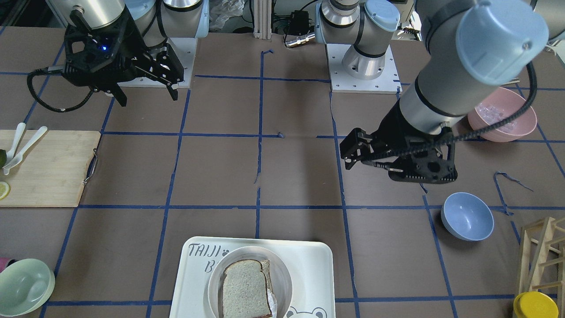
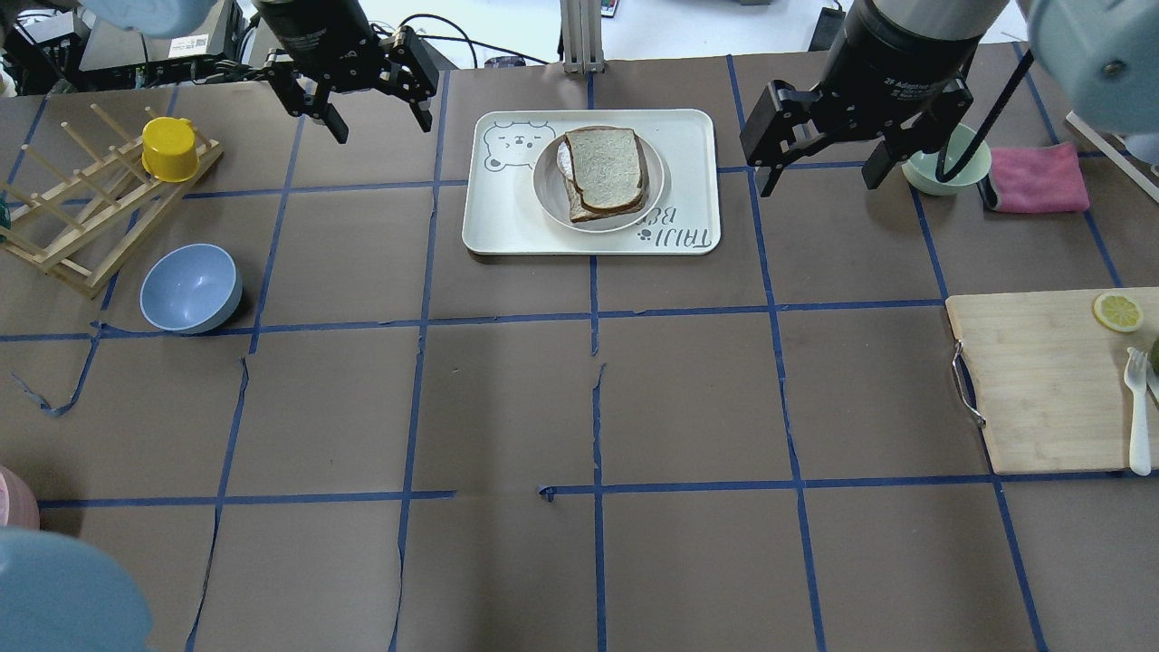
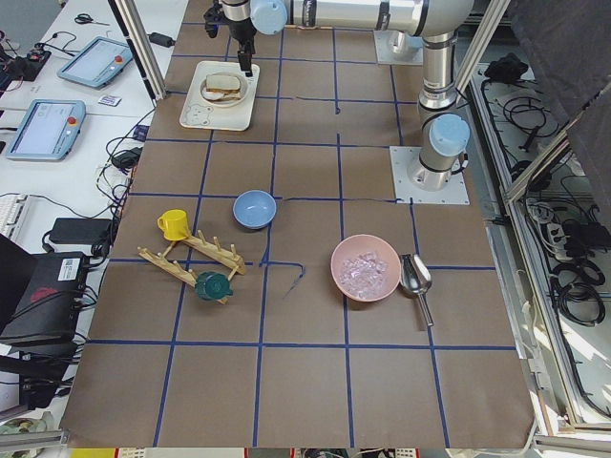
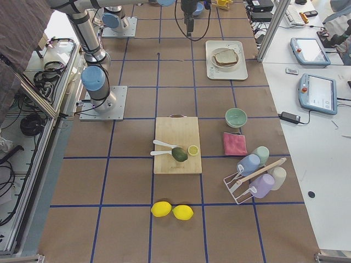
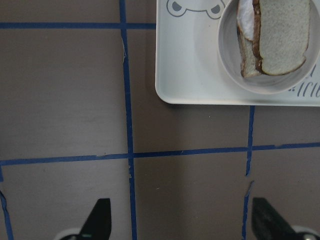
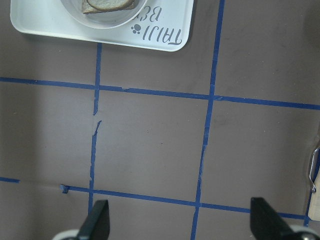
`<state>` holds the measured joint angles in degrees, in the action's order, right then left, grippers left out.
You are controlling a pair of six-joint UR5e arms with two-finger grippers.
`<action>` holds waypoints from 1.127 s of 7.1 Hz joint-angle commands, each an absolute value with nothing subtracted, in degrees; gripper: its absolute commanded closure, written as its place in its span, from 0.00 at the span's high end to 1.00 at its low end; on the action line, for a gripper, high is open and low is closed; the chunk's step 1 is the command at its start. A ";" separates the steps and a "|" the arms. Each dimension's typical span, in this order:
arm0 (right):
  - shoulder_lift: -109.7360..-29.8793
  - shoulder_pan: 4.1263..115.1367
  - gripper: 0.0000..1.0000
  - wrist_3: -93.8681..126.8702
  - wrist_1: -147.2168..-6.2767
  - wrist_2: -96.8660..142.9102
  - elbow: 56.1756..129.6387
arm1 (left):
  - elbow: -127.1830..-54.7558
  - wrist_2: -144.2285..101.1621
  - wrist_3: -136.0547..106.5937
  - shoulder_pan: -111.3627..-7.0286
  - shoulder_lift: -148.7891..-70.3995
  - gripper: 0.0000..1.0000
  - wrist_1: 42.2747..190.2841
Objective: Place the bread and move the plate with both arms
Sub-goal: 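Release the plate rim and raise the left gripper away from the tray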
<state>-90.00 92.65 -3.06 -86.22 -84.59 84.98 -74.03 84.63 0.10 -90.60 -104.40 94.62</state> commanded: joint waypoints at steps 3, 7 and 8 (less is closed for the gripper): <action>-90.00 92.72 1.00 -1.86 -87.01 -85.34 84.64 | -86.90 88.33 0.26 -88.78 -92.22 1.00 94.14; -90.00 92.72 1.00 -1.23 -91.94 -85.61 85.25 | -89.11 88.24 3.52 -85.43 -87.55 1.00 94.57; -89.91 92.38 1.00 -1.23 -91.50 -85.69 85.25 | -90.25 88.33 3.60 -85.52 -86.93 1.00 94.57</action>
